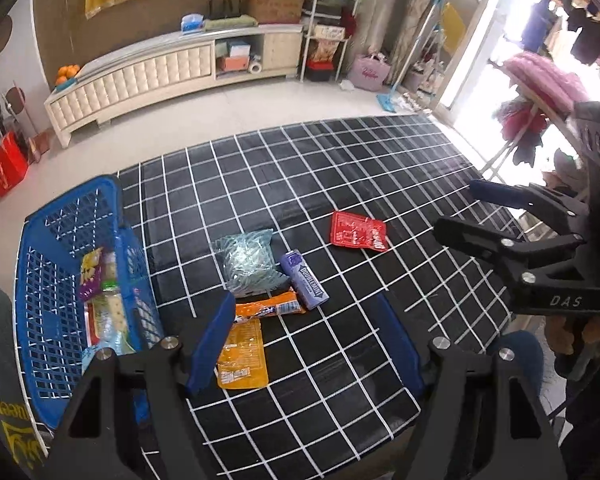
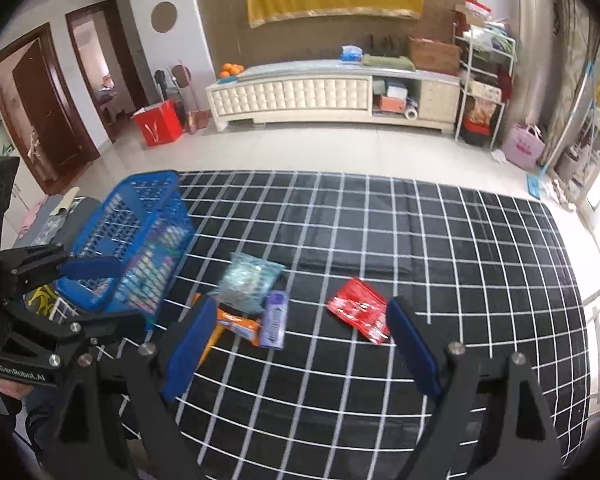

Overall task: Organize snacks
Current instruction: 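Move both tools back to the remaining snacks on the cloth, then grasp the red sausage packet with the right tool, then grasp the orange-yellow packet with the left tool while the right tool holds the red packet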

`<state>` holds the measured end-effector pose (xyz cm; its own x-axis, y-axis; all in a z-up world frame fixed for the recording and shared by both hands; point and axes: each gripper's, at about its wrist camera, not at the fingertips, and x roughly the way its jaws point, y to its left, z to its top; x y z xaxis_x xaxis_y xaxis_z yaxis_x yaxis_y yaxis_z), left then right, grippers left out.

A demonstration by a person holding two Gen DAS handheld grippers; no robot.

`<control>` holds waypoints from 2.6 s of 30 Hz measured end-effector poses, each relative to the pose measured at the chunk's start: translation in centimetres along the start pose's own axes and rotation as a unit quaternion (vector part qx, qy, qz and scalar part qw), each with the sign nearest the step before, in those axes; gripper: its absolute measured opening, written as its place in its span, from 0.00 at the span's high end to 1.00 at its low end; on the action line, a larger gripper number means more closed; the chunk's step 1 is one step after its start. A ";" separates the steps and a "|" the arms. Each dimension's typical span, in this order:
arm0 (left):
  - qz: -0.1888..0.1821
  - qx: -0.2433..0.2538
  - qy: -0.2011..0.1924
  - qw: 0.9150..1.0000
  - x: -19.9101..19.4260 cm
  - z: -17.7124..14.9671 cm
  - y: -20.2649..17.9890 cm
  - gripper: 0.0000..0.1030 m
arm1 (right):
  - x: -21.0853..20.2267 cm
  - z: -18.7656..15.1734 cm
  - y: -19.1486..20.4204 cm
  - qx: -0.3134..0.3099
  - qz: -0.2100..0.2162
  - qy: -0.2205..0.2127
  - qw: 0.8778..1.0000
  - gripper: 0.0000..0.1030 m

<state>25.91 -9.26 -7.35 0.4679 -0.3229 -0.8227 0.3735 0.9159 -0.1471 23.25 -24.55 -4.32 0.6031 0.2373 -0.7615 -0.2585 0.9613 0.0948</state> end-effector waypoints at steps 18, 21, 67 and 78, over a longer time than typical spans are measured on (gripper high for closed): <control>0.053 0.016 0.071 0.996 11.6 0.2 -2.7 0.32 | 10.3 -3.0 -7.9 0.007 0.023 0.102 0.994 0.13; 0.073 -0.004 0.068 0.995 13.0 0.2 -2.2 0.32 | 11.7 -3.2 -8.5 -0.016 0.020 0.114 0.993 0.13; 0.053 -0.060 0.078 0.994 12.7 -4.4 4.2 0.32 | 16.6 -4.5 -5.9 -0.147 0.012 0.144 0.979 0.66; 0.111 -0.012 0.128 0.986 15.2 -7.2 4.1 0.32 | 15.0 -6.5 -4.4 -0.124 0.018 0.155 0.980 0.66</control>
<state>28.81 -8.70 -24.41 0.3177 -0.0470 -0.9470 0.2654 0.9633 0.0412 28.52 -26.15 -20.34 0.3422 0.1801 -0.9222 -0.4739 0.8805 -0.0039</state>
